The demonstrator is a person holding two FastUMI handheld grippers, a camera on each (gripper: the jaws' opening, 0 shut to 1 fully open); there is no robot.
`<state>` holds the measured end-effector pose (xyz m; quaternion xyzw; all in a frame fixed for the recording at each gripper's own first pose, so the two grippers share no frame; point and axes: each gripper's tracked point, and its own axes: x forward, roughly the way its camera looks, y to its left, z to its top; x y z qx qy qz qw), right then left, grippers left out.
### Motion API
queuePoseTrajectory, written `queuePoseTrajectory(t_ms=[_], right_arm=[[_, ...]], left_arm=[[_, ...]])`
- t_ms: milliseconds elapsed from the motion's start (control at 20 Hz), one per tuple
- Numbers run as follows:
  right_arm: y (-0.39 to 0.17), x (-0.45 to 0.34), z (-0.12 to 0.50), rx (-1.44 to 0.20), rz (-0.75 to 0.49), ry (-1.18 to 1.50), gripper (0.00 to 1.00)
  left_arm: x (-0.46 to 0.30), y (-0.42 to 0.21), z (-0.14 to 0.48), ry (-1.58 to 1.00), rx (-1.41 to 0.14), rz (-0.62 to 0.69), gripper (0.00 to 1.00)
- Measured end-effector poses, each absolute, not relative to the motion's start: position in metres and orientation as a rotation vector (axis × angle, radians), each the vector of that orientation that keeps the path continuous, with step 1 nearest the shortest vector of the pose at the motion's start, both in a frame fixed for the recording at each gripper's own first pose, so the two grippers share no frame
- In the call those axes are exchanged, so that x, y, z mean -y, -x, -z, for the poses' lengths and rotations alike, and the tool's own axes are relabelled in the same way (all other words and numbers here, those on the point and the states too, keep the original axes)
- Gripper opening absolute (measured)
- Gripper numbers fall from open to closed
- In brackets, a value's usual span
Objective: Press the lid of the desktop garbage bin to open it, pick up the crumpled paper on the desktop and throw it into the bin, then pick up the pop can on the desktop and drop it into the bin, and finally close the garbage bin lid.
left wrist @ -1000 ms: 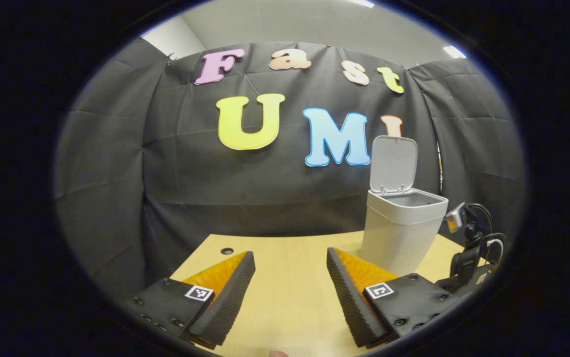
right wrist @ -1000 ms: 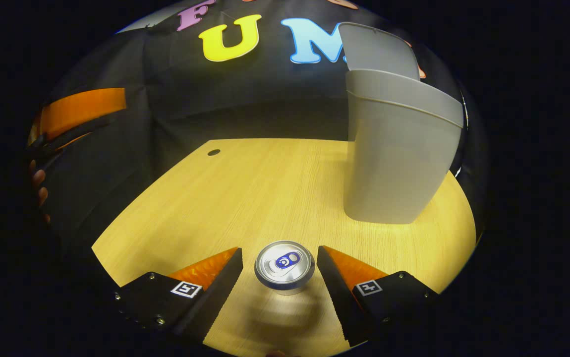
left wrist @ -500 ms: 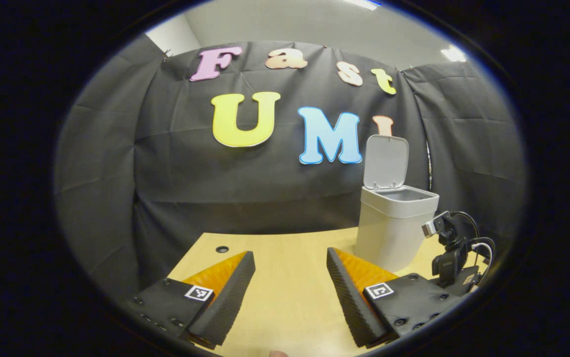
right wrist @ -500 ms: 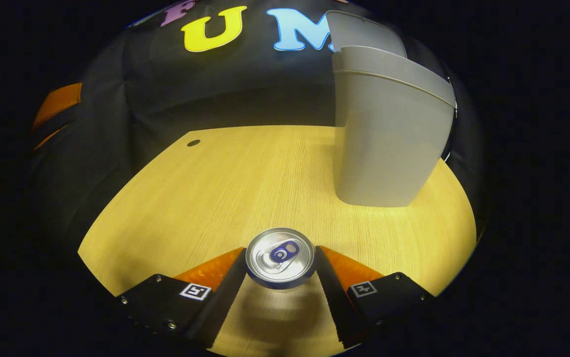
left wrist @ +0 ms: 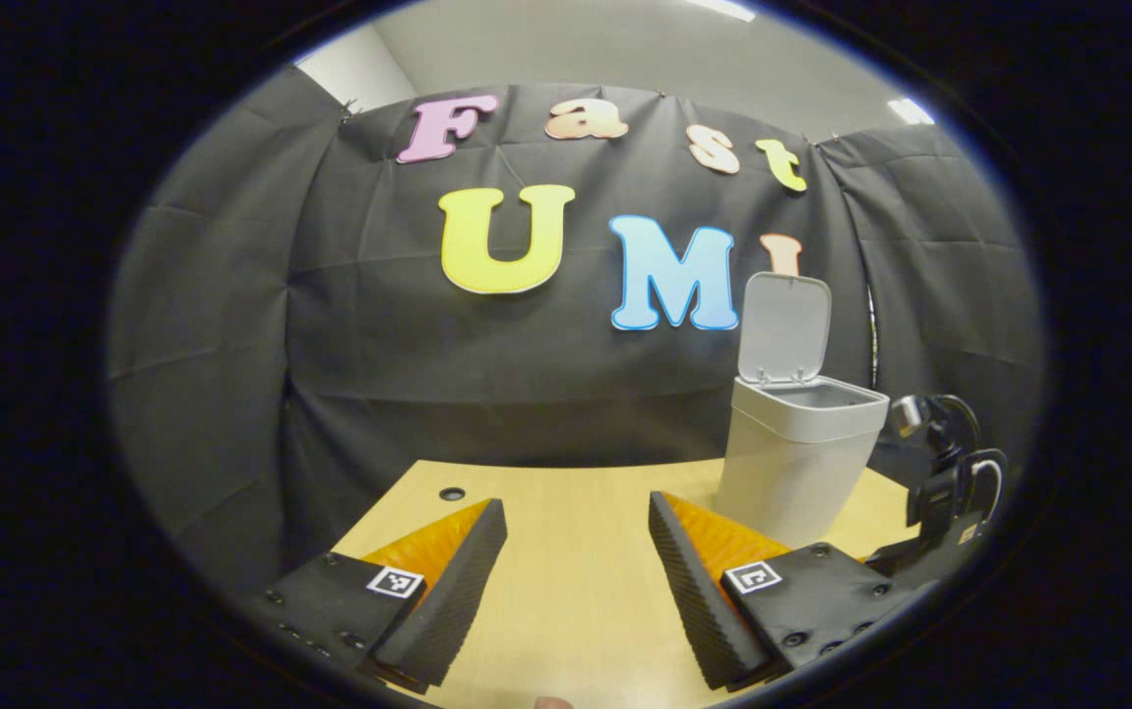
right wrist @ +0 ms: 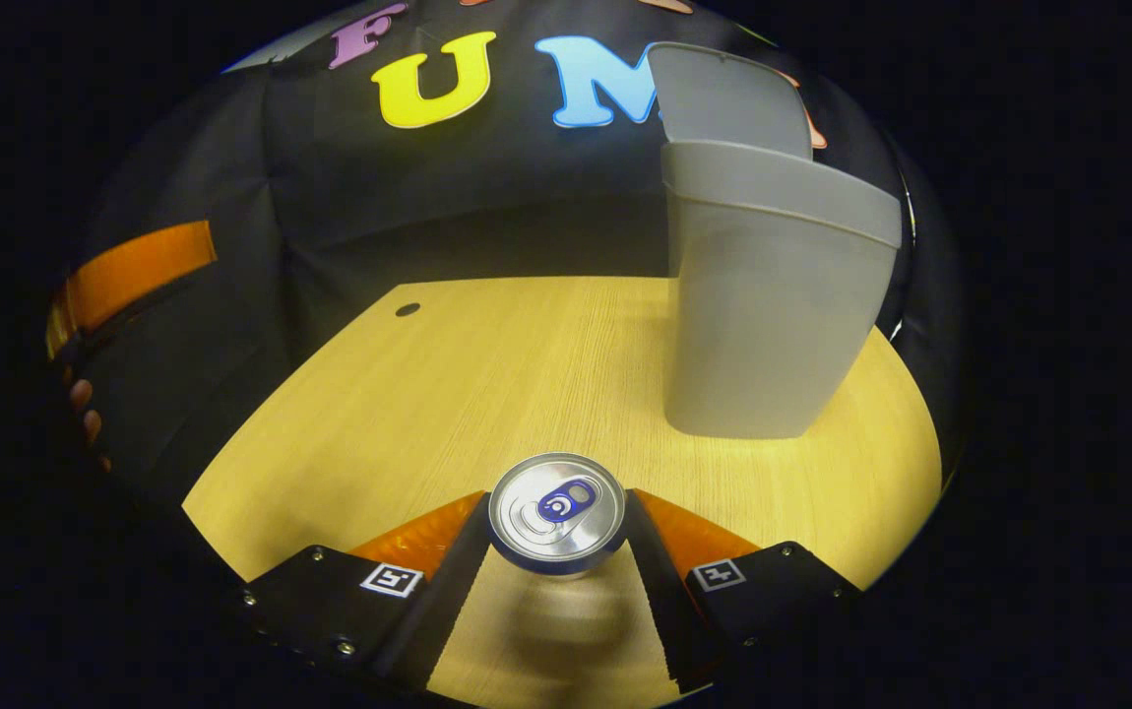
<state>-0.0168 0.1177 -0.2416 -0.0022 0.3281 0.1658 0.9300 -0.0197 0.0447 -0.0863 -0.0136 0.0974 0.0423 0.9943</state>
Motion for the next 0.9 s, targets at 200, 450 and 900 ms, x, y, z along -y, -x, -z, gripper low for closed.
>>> queuePoseTrajectory(t_ms=[200, 450, 900], right_arm=[[0.000, -0.105, 0.184, -0.556, -0.350, 0.004, 0.84], [-0.023, -0.089, 0.126, -0.429, -0.360, 0.065, 0.84], [-0.066, -0.071, 0.063, -0.255, -0.300, 0.189, 0.83]], left_arm=[[-0.032, 0.016, 0.083, 0.039, -0.184, -0.103, 0.95], [-0.016, 0.011, 0.087, 0.044, -0.191, -0.096, 1.00], [-0.013, 0.002, 0.086, 0.038, -0.188, -0.055, 1.00]])
